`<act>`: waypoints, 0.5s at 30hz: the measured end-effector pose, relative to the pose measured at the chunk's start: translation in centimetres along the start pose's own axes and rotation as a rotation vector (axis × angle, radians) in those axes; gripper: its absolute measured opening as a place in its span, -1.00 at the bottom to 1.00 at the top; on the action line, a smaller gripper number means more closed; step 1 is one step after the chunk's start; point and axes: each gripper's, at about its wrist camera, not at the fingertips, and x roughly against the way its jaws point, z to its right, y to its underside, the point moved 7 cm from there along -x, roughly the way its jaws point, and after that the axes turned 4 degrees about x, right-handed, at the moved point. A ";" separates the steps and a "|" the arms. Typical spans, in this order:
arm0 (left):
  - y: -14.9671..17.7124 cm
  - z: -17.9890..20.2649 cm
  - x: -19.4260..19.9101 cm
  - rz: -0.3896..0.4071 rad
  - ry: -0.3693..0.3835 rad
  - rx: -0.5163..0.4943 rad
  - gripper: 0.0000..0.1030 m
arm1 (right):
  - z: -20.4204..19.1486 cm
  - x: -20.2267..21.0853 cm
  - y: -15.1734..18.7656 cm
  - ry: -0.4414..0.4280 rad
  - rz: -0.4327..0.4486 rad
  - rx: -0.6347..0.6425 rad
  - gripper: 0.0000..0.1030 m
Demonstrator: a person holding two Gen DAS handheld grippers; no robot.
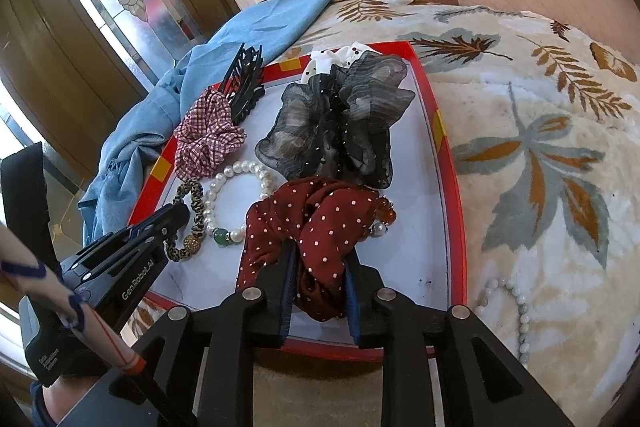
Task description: Organize jewelry
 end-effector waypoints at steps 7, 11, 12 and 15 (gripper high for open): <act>-0.1 0.0 0.0 0.005 -0.005 0.001 -0.57 | -0.4 0.3 0.3 -0.001 -0.005 0.015 -0.37; 0.0 0.0 -0.1 0.002 -0.005 0.002 -0.55 | -0.6 0.5 0.3 0.002 -0.005 0.020 -0.25; 0.0 -0.1 0.0 0.003 -0.006 0.001 -0.53 | -0.5 0.6 0.3 0.006 -0.003 0.021 -0.17; 0.0 -0.1 0.0 0.006 -0.007 0.003 -0.45 | -0.4 0.9 0.3 0.004 -0.002 0.010 -0.07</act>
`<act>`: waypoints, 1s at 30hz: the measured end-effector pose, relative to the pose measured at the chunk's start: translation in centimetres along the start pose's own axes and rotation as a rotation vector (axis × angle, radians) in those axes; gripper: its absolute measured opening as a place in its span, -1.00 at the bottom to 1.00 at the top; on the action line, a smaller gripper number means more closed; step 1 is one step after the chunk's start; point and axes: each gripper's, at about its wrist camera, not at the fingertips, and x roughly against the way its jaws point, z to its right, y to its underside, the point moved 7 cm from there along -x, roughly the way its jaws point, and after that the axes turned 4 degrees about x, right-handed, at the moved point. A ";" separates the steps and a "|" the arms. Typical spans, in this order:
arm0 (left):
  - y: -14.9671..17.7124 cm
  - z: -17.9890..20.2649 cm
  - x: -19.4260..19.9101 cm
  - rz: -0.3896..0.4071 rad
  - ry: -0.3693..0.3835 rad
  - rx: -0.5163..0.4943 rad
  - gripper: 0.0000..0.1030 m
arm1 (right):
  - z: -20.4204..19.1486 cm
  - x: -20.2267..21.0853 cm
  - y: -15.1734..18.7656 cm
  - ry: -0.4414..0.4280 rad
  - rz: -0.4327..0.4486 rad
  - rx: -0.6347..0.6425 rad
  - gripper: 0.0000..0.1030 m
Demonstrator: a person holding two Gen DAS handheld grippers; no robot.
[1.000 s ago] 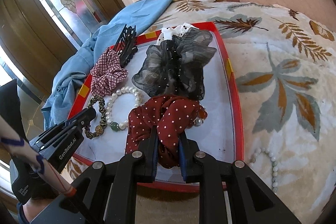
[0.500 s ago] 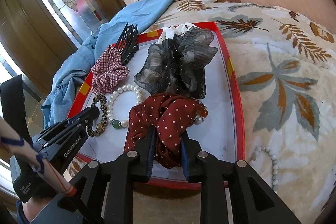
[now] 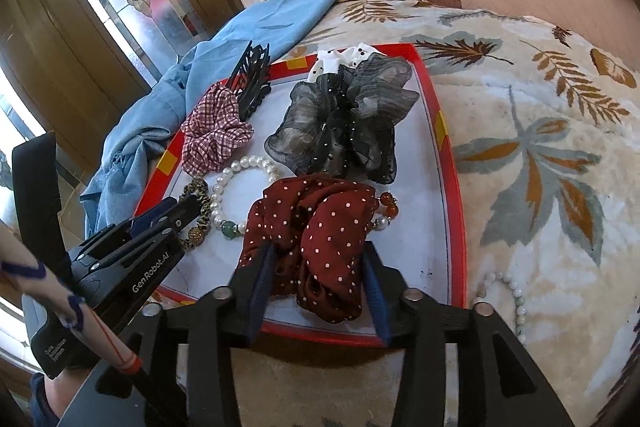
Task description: Organize jewelry
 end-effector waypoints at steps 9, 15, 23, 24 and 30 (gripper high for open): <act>-0.1 -0.2 0.3 0.014 -0.010 0.002 -0.19 | 0.5 1.2 -0.3 0.002 0.016 -0.012 -0.06; -0.2 -0.2 0.8 0.035 -0.012 0.004 -0.02 | 0.8 2.2 -0.5 0.010 0.037 -0.021 0.00; -0.6 0.0 1.6 0.069 -0.013 0.008 0.37 | 0.9 3.4 -0.4 0.028 0.056 -0.019 0.21; -0.6 0.0 1.7 0.076 -0.012 0.008 0.43 | 0.9 3.7 -0.4 0.033 0.061 -0.017 0.21; -1.0 0.5 2.7 0.122 -0.012 -0.006 0.60 | 1.0 4.9 -0.4 0.043 0.073 -0.019 0.29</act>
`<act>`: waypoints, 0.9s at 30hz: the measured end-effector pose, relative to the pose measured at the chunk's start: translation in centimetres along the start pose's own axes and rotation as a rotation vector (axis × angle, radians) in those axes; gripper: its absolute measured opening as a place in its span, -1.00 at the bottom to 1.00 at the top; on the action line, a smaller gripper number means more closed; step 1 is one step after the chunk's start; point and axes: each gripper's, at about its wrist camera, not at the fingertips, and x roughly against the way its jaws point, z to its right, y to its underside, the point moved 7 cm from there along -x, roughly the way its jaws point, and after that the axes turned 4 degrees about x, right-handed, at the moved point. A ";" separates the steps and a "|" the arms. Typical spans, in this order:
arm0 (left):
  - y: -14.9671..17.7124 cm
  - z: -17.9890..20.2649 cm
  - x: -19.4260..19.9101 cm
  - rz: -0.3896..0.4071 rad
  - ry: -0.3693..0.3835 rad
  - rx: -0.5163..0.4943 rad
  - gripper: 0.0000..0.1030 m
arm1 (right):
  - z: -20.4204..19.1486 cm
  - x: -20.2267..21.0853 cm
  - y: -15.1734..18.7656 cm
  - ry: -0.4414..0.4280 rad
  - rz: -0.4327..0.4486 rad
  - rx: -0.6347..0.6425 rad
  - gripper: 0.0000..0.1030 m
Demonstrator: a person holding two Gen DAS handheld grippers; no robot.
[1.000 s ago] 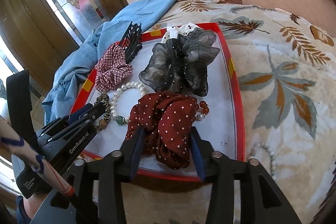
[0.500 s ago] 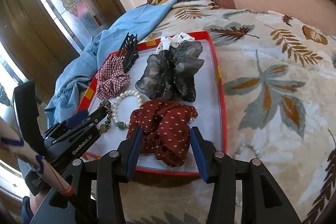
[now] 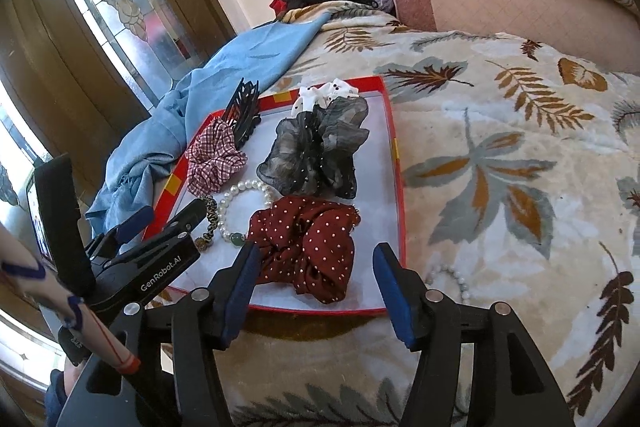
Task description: Organize jewelry
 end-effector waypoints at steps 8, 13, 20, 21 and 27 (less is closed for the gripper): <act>-1.1 -0.5 2.1 0.103 -0.024 0.019 0.86 | -0.2 1.8 -0.3 0.023 0.035 0.018 0.49; -1.7 -0.8 3.1 0.152 -0.038 0.034 0.96 | -0.5 2.8 -0.3 0.038 0.051 0.033 0.57; -2.1 -0.7 5.2 0.219 -0.033 0.046 1.00 | -0.6 4.7 -0.1 0.081 0.080 0.070 0.65; -2.1 -0.6 5.4 0.221 -0.027 0.048 1.00 | -0.6 5.1 0.0 0.091 0.086 0.077 0.66; -1.7 0.1 6.9 0.229 -0.026 0.050 1.00 | -0.4 7.2 0.3 0.117 0.119 0.104 0.69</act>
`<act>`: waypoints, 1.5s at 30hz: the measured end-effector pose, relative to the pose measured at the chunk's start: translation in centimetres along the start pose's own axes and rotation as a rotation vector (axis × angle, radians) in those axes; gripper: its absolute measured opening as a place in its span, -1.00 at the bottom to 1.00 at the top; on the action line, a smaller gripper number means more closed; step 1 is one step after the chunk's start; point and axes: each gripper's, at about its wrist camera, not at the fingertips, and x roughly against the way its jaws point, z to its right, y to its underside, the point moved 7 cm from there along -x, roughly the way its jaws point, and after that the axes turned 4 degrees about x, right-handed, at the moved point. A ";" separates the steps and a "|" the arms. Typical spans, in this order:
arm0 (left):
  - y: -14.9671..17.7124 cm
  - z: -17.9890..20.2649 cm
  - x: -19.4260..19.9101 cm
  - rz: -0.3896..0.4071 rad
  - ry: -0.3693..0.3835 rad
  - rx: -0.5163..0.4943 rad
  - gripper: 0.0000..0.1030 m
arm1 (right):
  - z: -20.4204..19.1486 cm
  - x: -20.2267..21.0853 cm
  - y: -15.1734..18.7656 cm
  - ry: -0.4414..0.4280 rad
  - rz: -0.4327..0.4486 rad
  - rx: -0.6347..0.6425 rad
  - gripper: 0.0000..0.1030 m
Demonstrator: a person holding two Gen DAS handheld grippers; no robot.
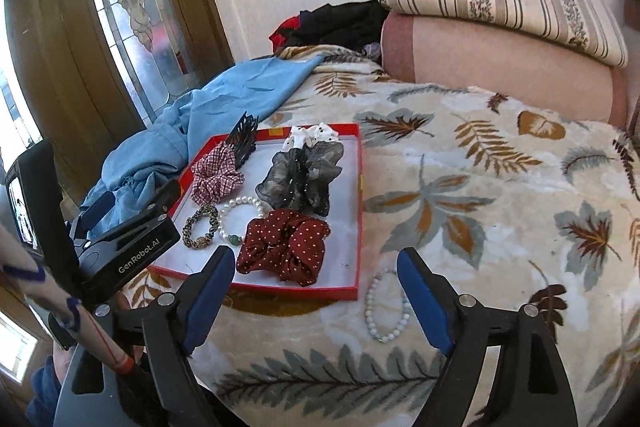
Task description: Organize jewelry
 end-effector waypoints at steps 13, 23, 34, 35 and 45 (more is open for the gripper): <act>-0.8 1.8 7.1 -0.004 0.004 -0.001 1.00 | 0.1 6.1 0.6 -0.002 0.092 0.045 0.71; -4.9 2.6 15.7 0.060 -0.105 -0.053 1.00 | 0.0 14.2 0.6 -0.011 0.223 0.046 0.78; -3.7 3.5 20.4 0.098 -0.078 -0.019 1.00 | -0.3 19.8 1.7 0.099 0.304 0.078 0.85; -3.6 3.5 20.1 0.090 -0.079 -0.015 1.00 | -0.3 19.8 1.9 0.108 0.307 0.082 0.85; -2.1 2.3 14.6 -0.015 -0.135 0.037 1.00 | -0.1 15.7 2.4 0.130 0.216 0.117 0.87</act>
